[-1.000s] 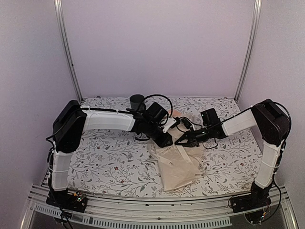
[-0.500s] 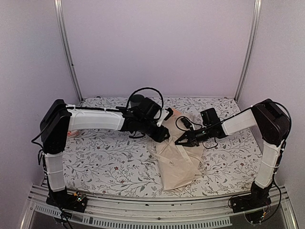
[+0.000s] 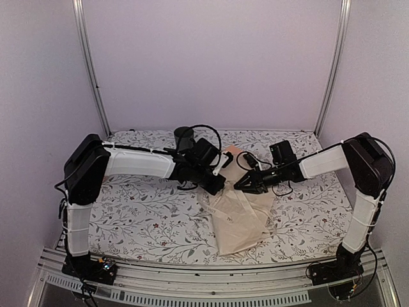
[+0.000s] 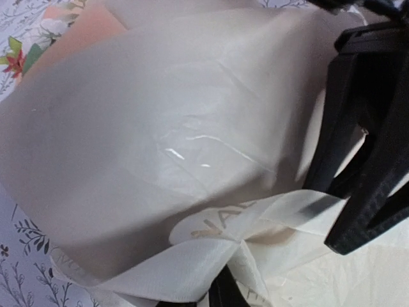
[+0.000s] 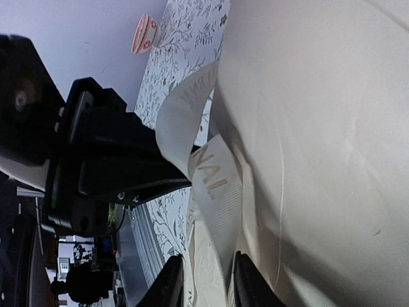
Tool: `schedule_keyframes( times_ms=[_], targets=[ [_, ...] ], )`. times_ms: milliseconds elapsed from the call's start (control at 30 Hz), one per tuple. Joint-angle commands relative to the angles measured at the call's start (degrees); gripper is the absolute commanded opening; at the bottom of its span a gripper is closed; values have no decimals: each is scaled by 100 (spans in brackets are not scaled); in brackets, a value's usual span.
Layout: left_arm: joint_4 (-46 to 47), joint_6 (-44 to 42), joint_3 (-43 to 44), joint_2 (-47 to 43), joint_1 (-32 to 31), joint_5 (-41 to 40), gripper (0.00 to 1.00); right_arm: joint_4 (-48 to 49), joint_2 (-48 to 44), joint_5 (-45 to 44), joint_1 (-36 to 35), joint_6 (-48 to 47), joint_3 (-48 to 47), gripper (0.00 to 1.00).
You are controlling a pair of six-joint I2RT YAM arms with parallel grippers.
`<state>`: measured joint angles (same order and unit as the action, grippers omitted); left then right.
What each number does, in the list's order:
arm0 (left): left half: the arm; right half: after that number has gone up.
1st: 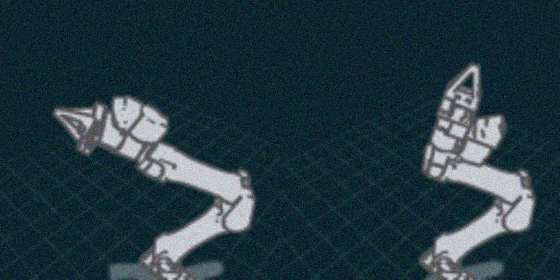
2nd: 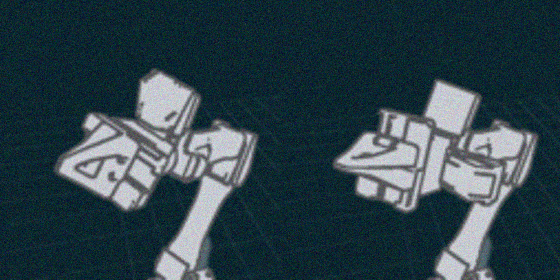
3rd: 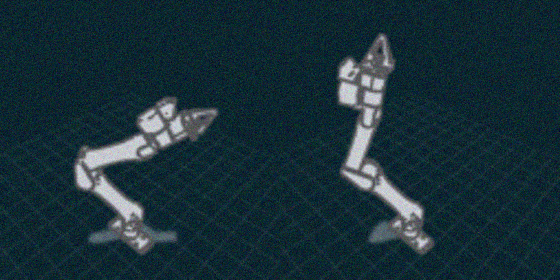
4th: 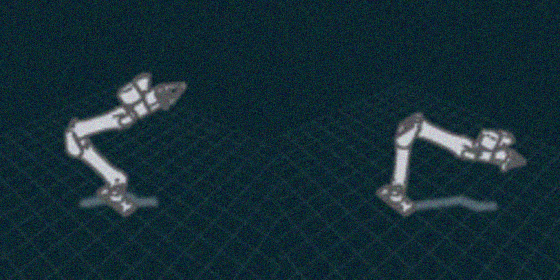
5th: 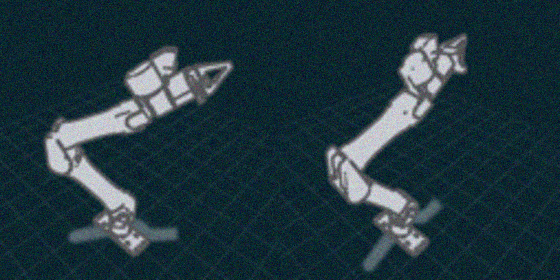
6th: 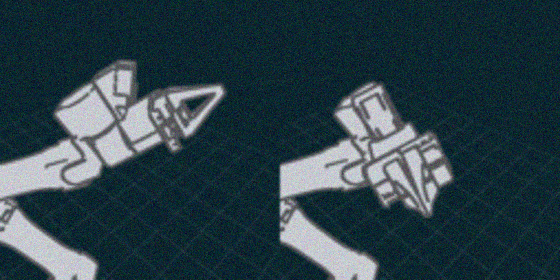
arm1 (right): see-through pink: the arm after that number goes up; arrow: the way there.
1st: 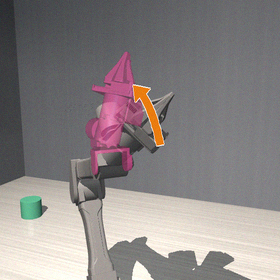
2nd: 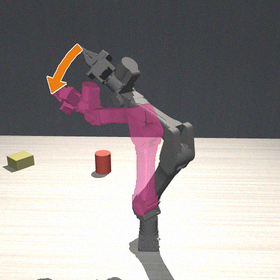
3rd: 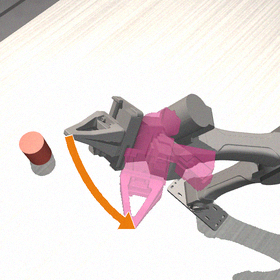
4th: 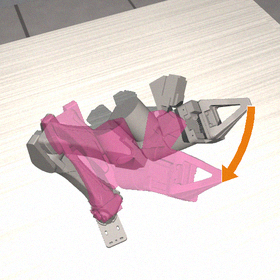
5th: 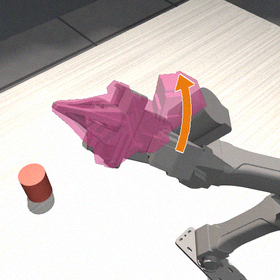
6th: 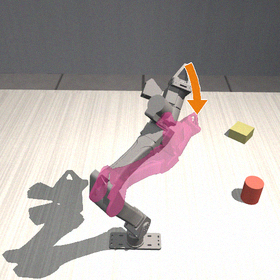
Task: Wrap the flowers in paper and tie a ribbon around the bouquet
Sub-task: Cross the ribbon over the folded bouquet.
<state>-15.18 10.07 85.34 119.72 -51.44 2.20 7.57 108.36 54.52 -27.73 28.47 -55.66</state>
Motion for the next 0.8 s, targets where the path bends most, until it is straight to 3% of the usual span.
schedule_keyframes(
  times_ms=[0, 167, 300, 367, 400, 533, 767],
  targets=[
    [409, -15, -103, 26, 30, 120, 0, -122, -831, -504, 18, 152, -215, 34],
    [546, 38, -216, 68, 35, 283, 0, -484, -1364, -1452, 13, 143, -163, 41],
    [567, 57, -235, 95, 35, 341, 0, -8, -1745, -1558, 1, 286, 295, 44],
    [606, 70, -266, 79, 38, 409, 0, 660, -1872, -1287, -99, 501, 663, 37],
    [634, 82, -286, 71, 45, 436, 0, 1004, -1852, -1164, -207, 640, 814, 29],
    [684, 111, -322, 80, 60, 531, 0, 1442, -1354, -973, -369, 1067, 869, 12],
    [718, 167, -363, 91, 73, 668, 0, 1762, -584, -770, -412, 1268, 589, 11]
  ],
)
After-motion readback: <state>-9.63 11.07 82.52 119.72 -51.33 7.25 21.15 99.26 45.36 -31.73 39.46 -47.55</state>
